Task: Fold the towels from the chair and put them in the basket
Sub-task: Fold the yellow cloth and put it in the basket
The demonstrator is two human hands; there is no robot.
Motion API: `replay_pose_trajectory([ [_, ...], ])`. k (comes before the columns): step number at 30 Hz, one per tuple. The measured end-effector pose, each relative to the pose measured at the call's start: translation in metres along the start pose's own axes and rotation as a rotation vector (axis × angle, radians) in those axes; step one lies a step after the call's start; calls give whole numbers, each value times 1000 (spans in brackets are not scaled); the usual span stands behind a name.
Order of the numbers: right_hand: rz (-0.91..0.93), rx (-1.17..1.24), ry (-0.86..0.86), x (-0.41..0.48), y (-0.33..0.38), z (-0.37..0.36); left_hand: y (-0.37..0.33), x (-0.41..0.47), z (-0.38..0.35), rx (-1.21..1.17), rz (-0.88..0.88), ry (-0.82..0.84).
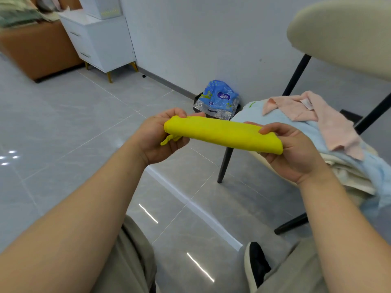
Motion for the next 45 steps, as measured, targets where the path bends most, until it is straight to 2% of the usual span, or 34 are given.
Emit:
replay_pose_trajectory([
  [5, -55, -15, -58, 0, -2, 3, 5, 3, 6, -30, 127, -34],
  [10, -199, -17, -76, 3, -15, 11, 12, 8, 17, 280, 219, -176],
  [14, -214, -239, -166, 5, -27, 13, 23, 15, 21, 467, 232, -240],
  [17, -220, -313, -226, 7, -41, 15, 29, 19, 23, 411, 226, -335],
  [21, -377, -113, -389, 8, -61, 15, 43, 26, 32, 336, 234, -435],
  [27, -543, -37, -507, 7, -96, 18, 68, 38, 42, 188, 252, -474],
  [30, -537, -158, -553, 15, -108, 15, 73, 52, 49, 175, 252, -511],
  [34, -385, -684, -475, 37, -114, 6, 79, 72, 54, 367, 214, -672],
  [36, -370, -844, -425, 47, -120, -1, 85, 84, 59, 450, 194, -756],
  [39, -338, -949, -419, 66, -131, -3, 88, 105, 74, 407, 262, -856],
  [42, -267, -1051, -415, 82, -148, 1, 84, 125, 98, 592, 174, -928],
  [45, -329, -1069, -416, 95, -174, 5, 89, 136, 123, 655, 142, -986],
])
Point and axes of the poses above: each hand's wrist, its own x-axis towards the middle knuckle, its own z-axis out of the back of the hand, y = z × x, the point moved 3 cm from there along x, towards the middle knuckle, and after that the axes turned 10 degrees about z, right-handed, at the moved point
